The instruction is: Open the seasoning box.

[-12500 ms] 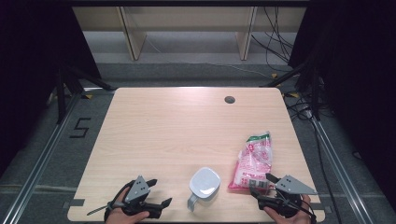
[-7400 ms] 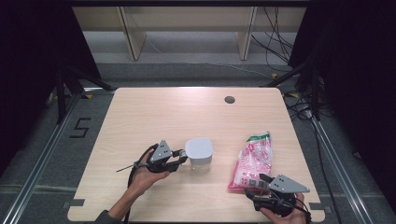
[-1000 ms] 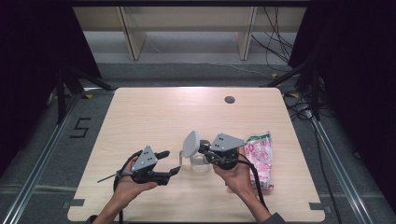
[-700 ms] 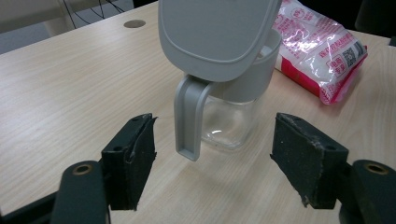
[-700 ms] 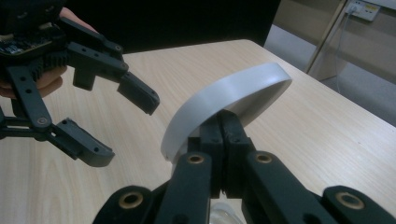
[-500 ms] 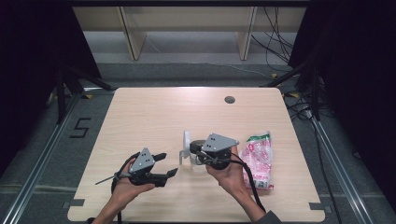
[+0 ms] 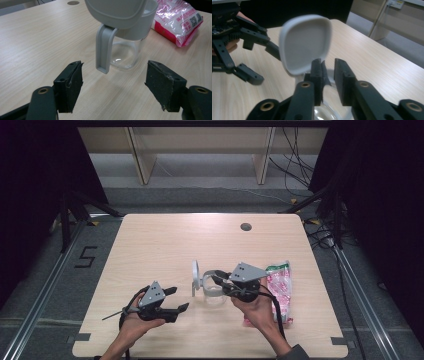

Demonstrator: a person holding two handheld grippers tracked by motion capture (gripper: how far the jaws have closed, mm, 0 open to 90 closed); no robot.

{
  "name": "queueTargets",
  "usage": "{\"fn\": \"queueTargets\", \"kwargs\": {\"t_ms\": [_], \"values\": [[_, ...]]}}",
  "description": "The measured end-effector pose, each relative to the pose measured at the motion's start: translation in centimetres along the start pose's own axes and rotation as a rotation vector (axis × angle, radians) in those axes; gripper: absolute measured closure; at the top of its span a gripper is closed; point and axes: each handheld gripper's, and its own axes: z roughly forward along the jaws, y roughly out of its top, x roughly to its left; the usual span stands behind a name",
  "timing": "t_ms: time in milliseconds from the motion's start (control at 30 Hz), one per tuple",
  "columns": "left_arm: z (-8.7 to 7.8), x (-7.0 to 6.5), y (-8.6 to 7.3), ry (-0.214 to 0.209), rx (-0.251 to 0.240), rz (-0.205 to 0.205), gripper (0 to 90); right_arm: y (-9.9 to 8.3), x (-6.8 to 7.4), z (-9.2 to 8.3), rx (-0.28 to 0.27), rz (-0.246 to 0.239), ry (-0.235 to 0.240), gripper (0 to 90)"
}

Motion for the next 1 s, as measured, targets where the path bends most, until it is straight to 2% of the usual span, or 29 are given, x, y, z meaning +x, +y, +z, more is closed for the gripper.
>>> {"fn": "queueTargets", "kwargs": {"t_ms": [33, 100, 133, 333, 367, 400, 467, 567, 600, 633, 667, 700, 733, 800, 933, 967, 1000], "values": [[0.0, -0.1, -0.1, 0.003, 0.0, -0.023, 28.9, -0.7, -0.4, -0.8, 0.009, 0.017, -0.033, 70.1], [0.0, -0.1, -0.1, 0.002, -0.001, -0.022, 28.9, -1.0, -0.7, -1.1, 0.006, 0.011, -0.043, 68.5], [-0.1, -0.1, -0.2, 0.004, -0.001, -0.022, 28.9, -1.7, -1.4, -2.1, 0.016, 0.033, -0.068, 64.9], [-0.1, -0.1, -0.4, 0.0, 0.002, -0.019, 28.8, -2.9, -2.7, -3.5, 0.007, 0.089, -0.116, 54.8], [-0.1, -0.1, -0.4, 0.0, 0.002, -0.019, 28.8, -3.1, -2.6, -3.7, 0.02, 0.127, -0.119, 53.5], [-0.2, -0.2, -0.4, -0.007, -0.002, -0.023, 28.7, -3.3, -3.0, -3.9, 0.021, 0.106, -0.119, 52.0], [-0.2, -0.1, -0.4, -0.01, -0.002, -0.003, 28.1, -3.7, -3.2, -4.2, 0.032, 0.139, -0.139, 48.5], [-0.1, -0.2, -0.4, -0.009, -0.007, -0.01, 27.8, -4.2, -3.6, -4.3, 0.039, 0.142, -0.147, 46.3], [-0.1, -0.4, -0.4, -0.013, -0.004, -0.023, 27.7, -4.6, -4.0, -4.6, 0.049, 0.165, -0.167, 43.6], [-0.1, -0.4, -0.4, -0.013, -0.004, -0.023, 27.6, -4.6, -4.0, -4.6, 0.049, 0.165, -0.167, 43.6], [0.0, -0.6, -0.4, -0.014, -0.004, -0.022, 27.4, -4.9, -4.1, -4.8, 0.063, 0.208, -0.185, 41.5], [0.0, -0.8, -0.4, -0.014, 0.001, -0.024, 27.3, -5.0, -4.4, -4.9, 0.055, 0.185, -0.192, 40.5], [0.0, -0.8, -0.4, -0.023, 0.002, -0.011, 27.3, -5.2, -4.5, -4.9, 0.062, 0.191, -0.188, 39.6], [0.0, -1.0, -0.4, -0.024, -0.007, -0.026, 27.3, -5.2, -4.5, -5.0, 0.064, 0.203, -0.193, 39.0], [0.0, -1.1, -0.4, -0.022, -0.001, -0.02, 27.1, -5.7, -4.7, -5.4, 0.067, 0.211, -0.202, 36.7], [0.1, -1.1, -0.4, -0.022, 0.002, -0.024, 27.1, -6.0, -4.8, -5.6, 0.068, 0.221, -0.217, 36.1], [0.1, -1.0, -0.4, -0.02, 0.003, -0.013, 27.1, -6.0, -4.8, -5.6, 0.068, 0.221, -0.217, 36.1]]}}
